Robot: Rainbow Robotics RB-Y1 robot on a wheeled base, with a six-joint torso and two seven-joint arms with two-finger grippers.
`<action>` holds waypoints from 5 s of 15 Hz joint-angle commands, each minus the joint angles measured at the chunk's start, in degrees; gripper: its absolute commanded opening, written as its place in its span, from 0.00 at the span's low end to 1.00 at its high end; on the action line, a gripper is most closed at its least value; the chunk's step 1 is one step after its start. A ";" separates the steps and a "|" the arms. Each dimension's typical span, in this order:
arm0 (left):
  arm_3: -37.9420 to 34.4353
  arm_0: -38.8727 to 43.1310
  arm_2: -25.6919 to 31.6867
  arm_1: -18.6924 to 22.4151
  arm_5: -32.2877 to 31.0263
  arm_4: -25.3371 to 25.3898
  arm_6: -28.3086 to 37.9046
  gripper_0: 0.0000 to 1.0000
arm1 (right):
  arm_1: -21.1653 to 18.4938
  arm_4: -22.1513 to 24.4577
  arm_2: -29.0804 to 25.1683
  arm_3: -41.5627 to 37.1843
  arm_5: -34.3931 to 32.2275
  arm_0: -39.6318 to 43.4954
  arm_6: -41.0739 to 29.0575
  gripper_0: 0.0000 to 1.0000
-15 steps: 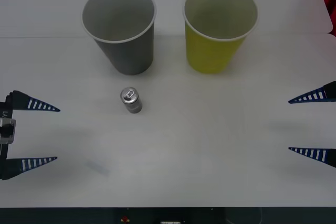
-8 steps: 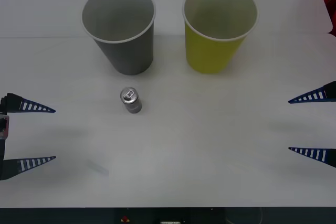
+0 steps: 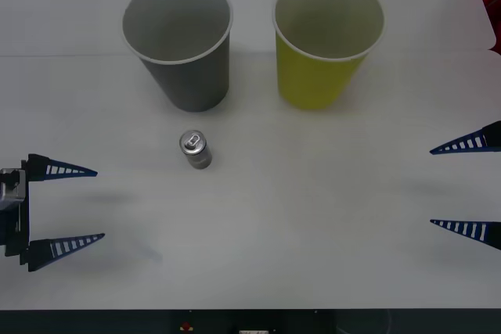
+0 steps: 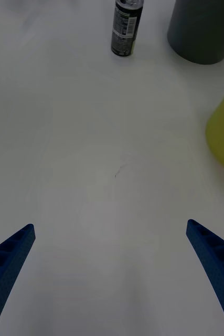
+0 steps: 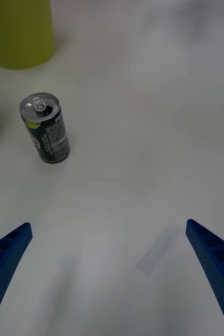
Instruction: Put the can into the green bin and the plastic bottle into the gray bin
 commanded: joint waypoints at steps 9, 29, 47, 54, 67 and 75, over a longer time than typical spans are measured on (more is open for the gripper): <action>4.22 -3.51 -14.94 -2.42 15.57 15.86 -4.07 1.00 | 0.00 0.00 0.00 0.00 0.00 0.00 0.00 1.00; 22.15 -21.00 -27.07 -21.14 28.31 19.73 -11.98 1.00 | 0.00 0.00 0.00 0.00 0.00 0.00 0.00 1.00; 23.03 -25.83 -30.93 -26.68 37.19 18.50 -13.56 0.00 | 0.00 0.00 0.00 0.00 0.00 0.00 0.00 1.00; 23.03 -25.75 -30.93 -26.68 36.57 18.41 -13.65 0.00 | 0.00 0.00 0.00 0.00 0.00 0.00 0.00 1.00; 20.57 -25.22 -30.93 -14.99 19.26 19.47 -8.64 0.00 | 0.00 0.00 0.00 0.00 0.00 0.00 0.00 1.00; 1.41 -16.34 -21.18 -1.19 12.93 8.13 11.84 0.00 | 0.00 0.00 0.00 0.00 0.00 0.00 0.00 1.00</action>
